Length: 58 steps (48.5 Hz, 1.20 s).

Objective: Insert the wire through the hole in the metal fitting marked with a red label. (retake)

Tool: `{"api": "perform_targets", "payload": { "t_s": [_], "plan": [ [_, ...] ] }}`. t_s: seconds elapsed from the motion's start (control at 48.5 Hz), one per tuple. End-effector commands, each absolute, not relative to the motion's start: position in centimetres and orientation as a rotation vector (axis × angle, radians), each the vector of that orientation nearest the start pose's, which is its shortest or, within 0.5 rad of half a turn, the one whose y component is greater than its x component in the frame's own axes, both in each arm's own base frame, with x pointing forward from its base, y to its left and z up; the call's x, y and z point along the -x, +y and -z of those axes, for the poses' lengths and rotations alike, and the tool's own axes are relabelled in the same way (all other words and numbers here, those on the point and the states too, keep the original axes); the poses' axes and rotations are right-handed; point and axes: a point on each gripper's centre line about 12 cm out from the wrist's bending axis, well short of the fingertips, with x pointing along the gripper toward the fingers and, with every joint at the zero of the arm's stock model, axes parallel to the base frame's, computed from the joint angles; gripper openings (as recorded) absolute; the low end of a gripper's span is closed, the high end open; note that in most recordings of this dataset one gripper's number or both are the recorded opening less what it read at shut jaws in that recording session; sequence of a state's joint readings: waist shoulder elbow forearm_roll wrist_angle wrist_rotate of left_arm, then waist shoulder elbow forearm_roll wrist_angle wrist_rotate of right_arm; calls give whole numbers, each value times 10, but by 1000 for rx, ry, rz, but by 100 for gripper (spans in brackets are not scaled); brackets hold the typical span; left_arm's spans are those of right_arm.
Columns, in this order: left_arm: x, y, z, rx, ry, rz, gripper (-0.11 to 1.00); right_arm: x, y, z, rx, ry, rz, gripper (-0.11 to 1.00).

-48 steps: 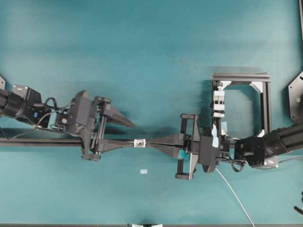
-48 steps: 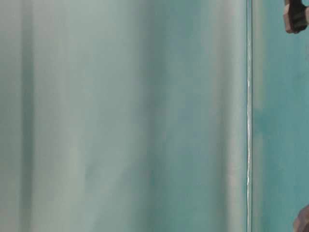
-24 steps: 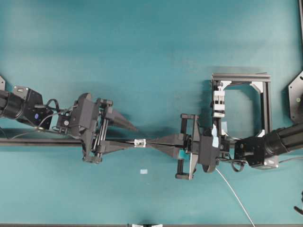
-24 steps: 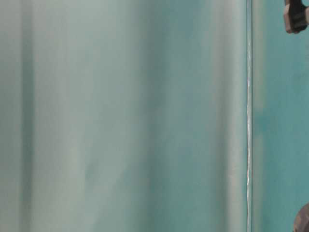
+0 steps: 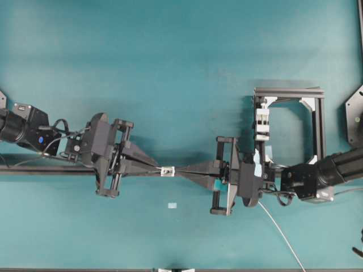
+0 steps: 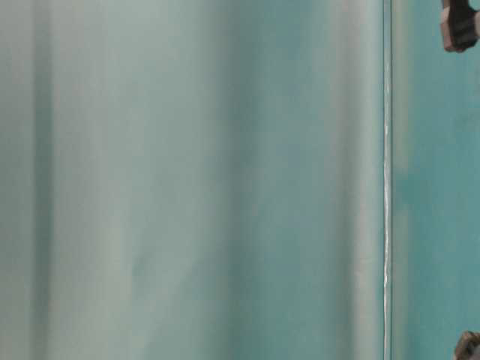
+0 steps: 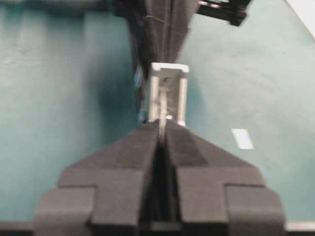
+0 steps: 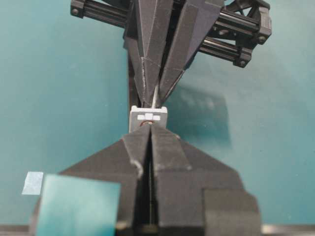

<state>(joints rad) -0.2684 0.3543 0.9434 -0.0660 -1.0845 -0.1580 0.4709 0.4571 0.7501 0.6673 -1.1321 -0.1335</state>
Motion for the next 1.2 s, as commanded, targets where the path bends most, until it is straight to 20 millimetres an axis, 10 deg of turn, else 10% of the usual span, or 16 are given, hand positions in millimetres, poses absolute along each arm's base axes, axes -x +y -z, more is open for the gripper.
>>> {"api": "perform_targets", "payload": {
  "t_s": [0.0, 0.598, 0.908, 1.176],
  "plan": [
    [-347, -92, -86, 154, 193, 203, -10, -380, 115, -78, -108, 124, 146, 2],
    [-346, -92, -85, 153, 198, 204, -10, -380, 116, -83, -124, 139, 140, 2],
    [-346, -93, -85, 153, 198, 207, -10, -375, 119, -99, -138, 116, 120, 76],
    [-344, -93, -85, 152, 201, 210, -10, -375, 120, -100, -139, 115, 119, 71]
  ]
}}
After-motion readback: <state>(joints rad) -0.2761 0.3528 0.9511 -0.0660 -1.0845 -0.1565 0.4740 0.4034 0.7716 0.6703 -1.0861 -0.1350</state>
